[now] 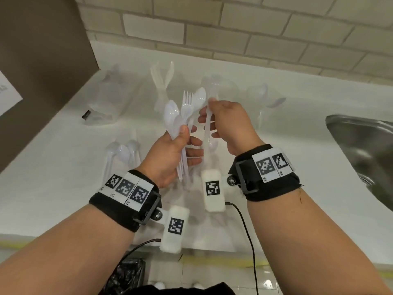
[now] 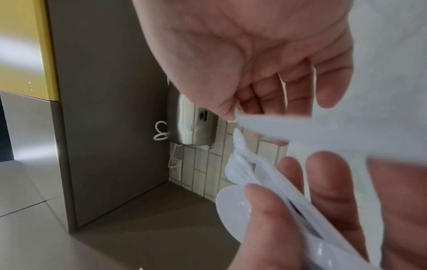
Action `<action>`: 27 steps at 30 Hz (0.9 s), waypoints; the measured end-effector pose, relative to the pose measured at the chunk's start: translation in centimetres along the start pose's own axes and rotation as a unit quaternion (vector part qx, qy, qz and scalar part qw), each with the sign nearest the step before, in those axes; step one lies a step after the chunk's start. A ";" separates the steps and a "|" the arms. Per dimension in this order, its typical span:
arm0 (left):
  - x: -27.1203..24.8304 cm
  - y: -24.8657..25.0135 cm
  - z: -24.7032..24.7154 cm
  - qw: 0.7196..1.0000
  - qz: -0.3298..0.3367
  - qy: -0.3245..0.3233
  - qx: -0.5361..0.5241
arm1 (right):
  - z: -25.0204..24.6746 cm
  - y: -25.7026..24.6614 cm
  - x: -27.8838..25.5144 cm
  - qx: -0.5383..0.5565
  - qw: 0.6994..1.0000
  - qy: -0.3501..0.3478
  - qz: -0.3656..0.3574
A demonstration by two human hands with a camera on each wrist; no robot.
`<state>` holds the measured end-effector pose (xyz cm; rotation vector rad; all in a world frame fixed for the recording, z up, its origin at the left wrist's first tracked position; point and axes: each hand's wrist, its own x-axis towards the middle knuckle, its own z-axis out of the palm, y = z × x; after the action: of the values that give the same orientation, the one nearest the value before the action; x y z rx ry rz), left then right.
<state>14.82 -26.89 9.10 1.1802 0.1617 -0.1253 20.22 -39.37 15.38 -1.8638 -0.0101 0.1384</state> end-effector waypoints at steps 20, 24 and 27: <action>0.1 -1.0 0.5 1.000 0.004 -0.022 -0.015 | 1.3 0.5 -0.1 0.025 0.999 0.023 -0.031; 0.0 -1.1 0.8 1.000 0.020 -0.020 0.005 | 1.7 0.7 0.0 0.008 0.997 0.061 -0.050; 0.2 -1.3 0.9 0.998 0.033 -0.007 0.047 | 1.9 1.0 0.2 0.013 0.993 0.092 -0.067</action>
<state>14.79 -28.18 8.18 1.2767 0.1052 -0.0848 20.21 -37.86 13.84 -1.8378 -0.0072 -0.1261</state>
